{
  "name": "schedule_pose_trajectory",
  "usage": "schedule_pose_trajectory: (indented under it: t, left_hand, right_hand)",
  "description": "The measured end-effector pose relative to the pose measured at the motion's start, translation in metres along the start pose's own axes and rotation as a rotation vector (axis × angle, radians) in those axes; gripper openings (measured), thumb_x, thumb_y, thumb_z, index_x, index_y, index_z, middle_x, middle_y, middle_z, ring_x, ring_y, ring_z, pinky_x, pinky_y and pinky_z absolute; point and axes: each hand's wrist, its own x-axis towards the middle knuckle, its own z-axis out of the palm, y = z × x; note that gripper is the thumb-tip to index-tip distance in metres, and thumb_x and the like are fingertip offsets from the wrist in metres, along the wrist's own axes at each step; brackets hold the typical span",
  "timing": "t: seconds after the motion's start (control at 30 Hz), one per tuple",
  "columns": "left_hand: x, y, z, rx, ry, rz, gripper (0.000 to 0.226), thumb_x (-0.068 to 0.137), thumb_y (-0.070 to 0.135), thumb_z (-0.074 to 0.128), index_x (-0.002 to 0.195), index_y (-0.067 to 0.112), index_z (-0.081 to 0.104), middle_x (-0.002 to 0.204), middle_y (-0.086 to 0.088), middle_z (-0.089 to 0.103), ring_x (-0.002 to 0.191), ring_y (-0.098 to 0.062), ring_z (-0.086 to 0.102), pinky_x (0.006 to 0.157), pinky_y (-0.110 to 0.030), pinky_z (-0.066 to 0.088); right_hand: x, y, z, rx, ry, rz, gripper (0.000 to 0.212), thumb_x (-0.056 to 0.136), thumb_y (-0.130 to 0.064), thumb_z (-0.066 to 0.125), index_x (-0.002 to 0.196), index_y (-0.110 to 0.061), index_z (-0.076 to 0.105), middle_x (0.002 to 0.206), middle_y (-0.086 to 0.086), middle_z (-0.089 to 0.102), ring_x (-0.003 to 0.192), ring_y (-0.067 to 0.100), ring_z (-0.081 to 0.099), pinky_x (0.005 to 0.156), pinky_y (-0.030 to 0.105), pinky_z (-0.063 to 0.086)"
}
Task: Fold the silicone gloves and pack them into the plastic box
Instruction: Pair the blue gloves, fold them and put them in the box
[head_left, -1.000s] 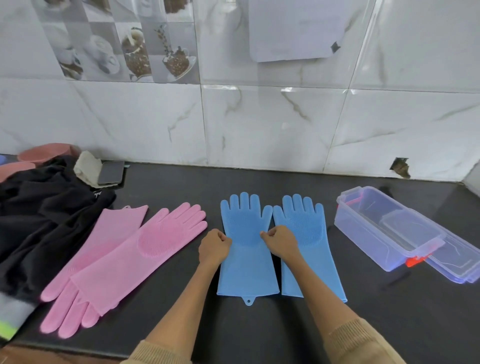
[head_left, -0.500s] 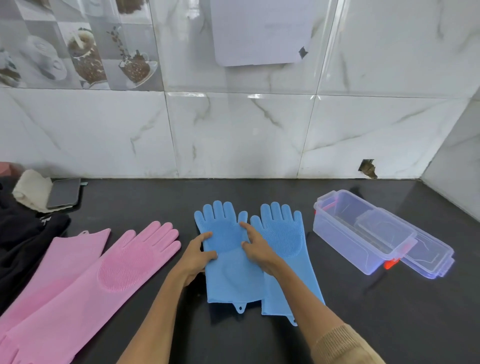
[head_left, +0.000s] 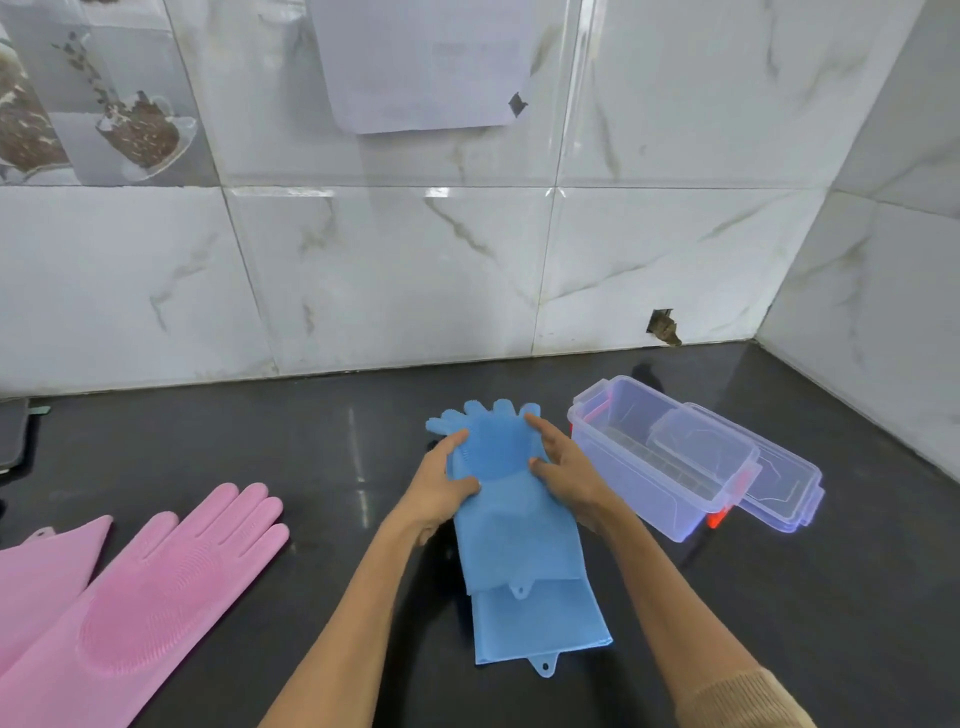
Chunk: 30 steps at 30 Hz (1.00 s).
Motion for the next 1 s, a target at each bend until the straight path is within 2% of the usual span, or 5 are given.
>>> schedule_pose_trajectory:
  t: [0.17,0.3,0.47,0.7,1.0]
  left_hand:
    - [-0.013,-0.024,0.023,0.026,-0.007,-0.002,0.074,0.086,0.0,0.057,0.145,0.034,0.027,0.137,0.012,0.032,0.112,-0.006,0.045,0.065,-0.01,0.048]
    - [-0.029,-0.037,0.025,-0.023,0.119,-0.098,0.059,0.089,0.008,0.06,0.139,0.026,0.035,0.136,0.003,0.046,0.117,-0.019,0.051,0.067,-0.03,0.057]
    - [-0.042,-0.034,0.031,0.108,0.402,-0.126,0.025,0.084,0.015,0.069,0.108,0.009,0.062,0.108,-0.007,0.066,0.093,-0.023,0.066,0.068,-0.041,0.061]
    - [-0.057,-0.027,0.034,0.496,0.455,-0.196,0.015,0.082,0.015,0.068,0.073,0.004,0.073,0.071,-0.009,0.072,0.063,-0.027,0.069,0.069,-0.039,0.06]
    - [-0.059,-0.023,0.04,0.516,0.453,-0.19,0.015,0.085,0.01,0.063,0.07,0.008,0.065,0.079,-0.016,0.073,0.07,-0.03,0.07,0.069,-0.041,0.061]
  right_hand:
    - [-0.027,0.026,-0.011,-0.067,0.064,0.09,0.053,0.095,-0.008,0.047,0.143,-0.023,0.033,0.149,0.002,0.039,0.133,0.022,0.043,0.107,0.039,0.04]
    - [-0.043,0.035,-0.014,-0.086,0.148,0.191,0.052,0.092,-0.023,0.057,0.139,-0.02,0.036,0.128,0.003,0.055,0.113,0.023,0.057,0.082,0.034,0.054]
    - [-0.055,0.039,-0.013,-0.255,0.257,0.272,0.011,0.089,-0.027,0.063,0.086,-0.016,0.065,0.099,0.007,0.071,0.073,0.015,0.069,0.057,0.02,0.057]
    - [-0.064,0.036,-0.01,-0.347,0.2,0.354,0.022,0.091,-0.025,0.057,0.084,-0.008,0.07,0.087,0.005,0.069,0.071,0.018,0.069,0.07,0.025,0.057]
    - [-0.075,0.034,-0.01,-0.438,0.238,0.318,0.014,0.09,-0.02,0.057,0.083,-0.01,0.063,0.088,0.009,0.067,0.069,0.021,0.067,0.065,0.025,0.054]
